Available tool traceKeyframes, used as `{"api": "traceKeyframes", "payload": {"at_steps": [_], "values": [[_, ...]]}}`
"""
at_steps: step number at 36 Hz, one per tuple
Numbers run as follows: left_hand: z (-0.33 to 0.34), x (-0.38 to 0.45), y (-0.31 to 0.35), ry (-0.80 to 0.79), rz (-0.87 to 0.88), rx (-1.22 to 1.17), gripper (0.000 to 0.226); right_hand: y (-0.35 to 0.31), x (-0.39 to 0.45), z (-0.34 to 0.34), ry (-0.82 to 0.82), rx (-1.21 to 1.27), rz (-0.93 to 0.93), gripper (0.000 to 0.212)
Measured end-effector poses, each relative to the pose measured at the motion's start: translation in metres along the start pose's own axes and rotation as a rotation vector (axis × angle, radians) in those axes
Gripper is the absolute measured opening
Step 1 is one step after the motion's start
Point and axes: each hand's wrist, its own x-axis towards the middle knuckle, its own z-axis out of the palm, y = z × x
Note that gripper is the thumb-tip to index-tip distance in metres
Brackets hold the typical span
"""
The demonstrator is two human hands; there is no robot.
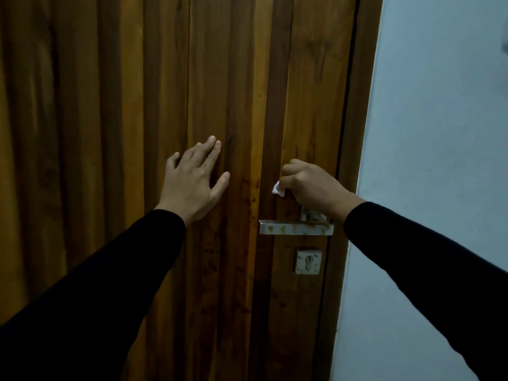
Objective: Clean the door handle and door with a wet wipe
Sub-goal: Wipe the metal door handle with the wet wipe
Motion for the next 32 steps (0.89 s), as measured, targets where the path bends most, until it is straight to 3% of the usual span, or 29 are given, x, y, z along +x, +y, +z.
{"api": "traceKeyframes", "payload": {"at_steps": [11, 21, 25, 28, 32], "values": [[-0.004, 0.001, 0.000, -0.027, -0.001, 0.009, 0.072, 0.012, -0.010, -0.007, -0.185, -0.164, -0.285, 0.016], [-0.004, 0.002, 0.000, -0.034, 0.001, 0.000, 0.064, 0.024, -0.043, -0.006, -0.170, -0.179, -0.145, 0.031], [-0.007, 0.002, 0.002, -0.052, -0.004, -0.005, 0.063, 0.026, -0.050, -0.012, -0.207, -0.211, -0.085, 0.025], [-0.009, 0.001, 0.003, -0.060, 0.000, -0.013, 0.063, 0.029, -0.060, -0.017, -0.299, -0.265, -0.004, 0.015], [-0.011, 0.001, 0.004, -0.071, -0.009, -0.024, 0.064, 0.027, -0.054, -0.028, -0.484, -0.307, 0.045, 0.026]]}}
